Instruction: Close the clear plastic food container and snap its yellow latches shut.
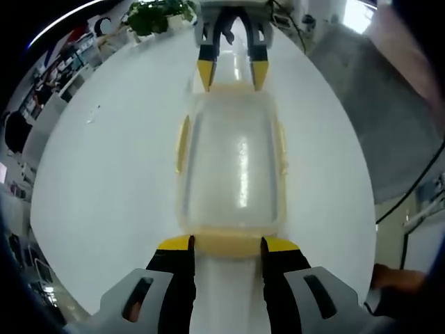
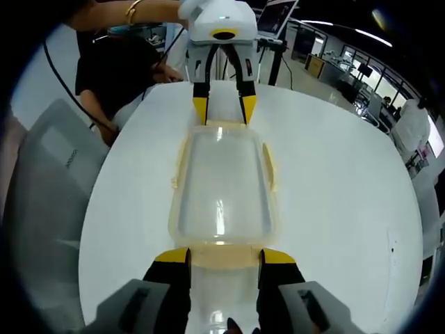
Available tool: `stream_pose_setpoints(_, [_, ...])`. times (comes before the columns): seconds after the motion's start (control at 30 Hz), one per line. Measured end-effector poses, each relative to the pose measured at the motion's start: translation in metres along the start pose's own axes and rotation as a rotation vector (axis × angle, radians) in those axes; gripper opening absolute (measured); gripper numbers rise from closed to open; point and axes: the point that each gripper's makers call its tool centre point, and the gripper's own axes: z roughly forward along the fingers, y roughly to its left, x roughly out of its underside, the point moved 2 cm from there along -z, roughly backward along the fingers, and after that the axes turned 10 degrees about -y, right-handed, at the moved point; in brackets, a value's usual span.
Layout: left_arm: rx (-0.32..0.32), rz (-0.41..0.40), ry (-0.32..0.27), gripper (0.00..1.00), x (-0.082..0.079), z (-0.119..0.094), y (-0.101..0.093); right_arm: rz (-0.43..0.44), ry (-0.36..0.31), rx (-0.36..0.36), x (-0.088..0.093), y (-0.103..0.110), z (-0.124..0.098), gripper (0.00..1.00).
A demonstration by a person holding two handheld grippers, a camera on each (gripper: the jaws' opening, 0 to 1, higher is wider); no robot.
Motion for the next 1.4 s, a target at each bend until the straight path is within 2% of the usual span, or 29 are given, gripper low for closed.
stream_pose_setpoints(0.53, [-0.008,-0.041,-0.015,0.36,0.003,0.004,-0.001,-0.007,0.005,-0.002,0.002,0.001,0.000,0.34])
stream_pose_setpoints(0.83, [0.009,-0.018,-0.012,0.41,0.004,0.008,-0.001,-0.015,0.012,-0.004,0.002,0.001,0.001,0.34])
stream_pose_setpoints(1.03, [0.031,-0.014,-0.010,0.39,0.005,0.011,-0.003,-0.018,0.022,-0.004,0.004,0.001,0.002,0.35])
stream_pose_setpoints(1.4, [0.031,-0.016,-0.018,0.37,0.003,0.012,-0.004,-0.018,0.023,-0.004,0.004,0.001,0.002,0.35])
